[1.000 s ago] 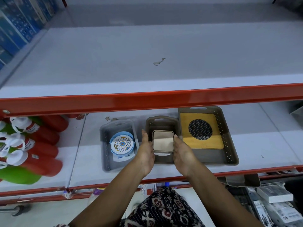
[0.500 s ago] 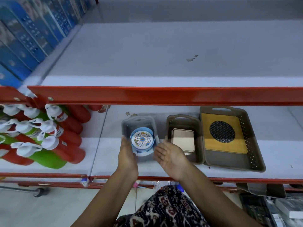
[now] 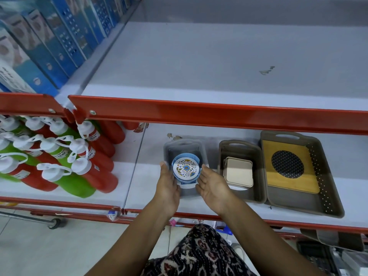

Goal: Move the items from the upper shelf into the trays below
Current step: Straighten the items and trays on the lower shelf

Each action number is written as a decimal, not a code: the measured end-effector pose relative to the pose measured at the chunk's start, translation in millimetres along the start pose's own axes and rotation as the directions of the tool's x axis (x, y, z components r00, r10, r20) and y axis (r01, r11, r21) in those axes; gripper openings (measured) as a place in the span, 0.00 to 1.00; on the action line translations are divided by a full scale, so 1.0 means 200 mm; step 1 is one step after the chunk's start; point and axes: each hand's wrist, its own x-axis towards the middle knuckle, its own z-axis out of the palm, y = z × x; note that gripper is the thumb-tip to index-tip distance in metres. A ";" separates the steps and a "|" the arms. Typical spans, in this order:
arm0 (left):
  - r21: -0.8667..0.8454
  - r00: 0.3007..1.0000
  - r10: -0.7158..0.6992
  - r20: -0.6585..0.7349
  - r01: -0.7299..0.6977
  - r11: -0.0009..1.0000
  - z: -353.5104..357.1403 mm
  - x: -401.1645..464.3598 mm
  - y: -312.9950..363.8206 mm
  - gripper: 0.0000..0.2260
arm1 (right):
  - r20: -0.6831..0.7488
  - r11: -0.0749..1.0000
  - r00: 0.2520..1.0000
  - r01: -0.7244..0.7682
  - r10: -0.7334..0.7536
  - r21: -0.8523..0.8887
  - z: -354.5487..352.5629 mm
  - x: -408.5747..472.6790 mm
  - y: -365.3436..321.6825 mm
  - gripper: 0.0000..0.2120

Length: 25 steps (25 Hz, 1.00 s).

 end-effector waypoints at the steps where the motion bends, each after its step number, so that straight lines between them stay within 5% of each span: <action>1: 0.007 1.000 0.002 0.014 -0.002 1.000 0.00 -0.01 0.01 0.29 | -0.004 1.000 1.000 0.005 -0.005 -0.006 0.01 0.00 0.00 0.19; 4: 0.044 0.998 0.048 0.038 -0.050 0.998 -0.03 0.01 -0.01 0.25 | -0.014 0.995 0.999 0.044 -0.045 -0.089 0.01 -0.01 0.00 0.16; 6: 0.300 0.979 0.205 0.006 -0.197 0.933 -0.07 0.03 -0.04 0.20 | -0.031 0.905 0.972 0.204 -0.232 -0.374 -0.02 0.00 0.00 0.11; 7: 0.531 0.942 0.335 0.022 -0.295 0.794 -0.10 0.05 -0.04 0.18 | 0.024 0.722 0.915 0.333 -0.402 -0.607 -0.04 0.01 0.00 0.10; 8: 0.748 0.890 0.439 0.121 -0.373 0.549 -0.13 0.07 -0.06 0.19 | 0.175 0.407 0.823 0.437 -0.540 -0.802 -0.08 0.03 0.01 0.13; 10: 0.931 0.836 0.433 0.337 -0.366 -0.017 -0.18 0.11 -0.07 0.22 | 0.505 -0.231 0.693 0.455 -0.515 -0.860 -0.13 0.10 0.03 0.19; 11: 0.924 0.840 0.388 0.380 -0.325 -0.202 -0.18 0.10 -0.06 0.23 | 0.562 -0.396 0.697 0.410 -0.446 -0.822 -0.15 0.12 0.04 0.20; 13: 0.887 0.849 0.345 0.401 -0.265 -0.377 -0.17 0.08 -0.04 0.22 | 0.555 -0.541 0.751 0.317 -0.358 -0.779 -0.14 0.15 0.04 0.22; 17: 0.853 0.825 0.332 0.457 -0.300 -0.428 -0.16 0.08 -0.04 0.22 | 0.553 -0.524 0.738 0.318 -0.387 -0.790 -0.14 0.15 0.04 0.23; 20: 0.838 0.770 0.330 0.545 -0.492 -0.237 -0.11 0.07 -0.05 0.21 | 0.380 -0.224 0.622 0.316 -0.684 -0.922 -0.22 0.11 0.02 0.22; 22: 0.829 0.798 0.236 0.554 -0.554 -0.070 -0.07 0.05 -0.07 0.20 | 0.204 -0.050 0.588 0.268 -0.782 -0.962 -0.30 0.06 0.02 0.19; 25: 0.815 0.811 0.084 0.579 -0.576 -0.055 -0.04 0.04 -0.11 0.22 | 0.141 0.021 0.745 0.203 -0.652 -0.979 -0.39 0.00 0.05 0.12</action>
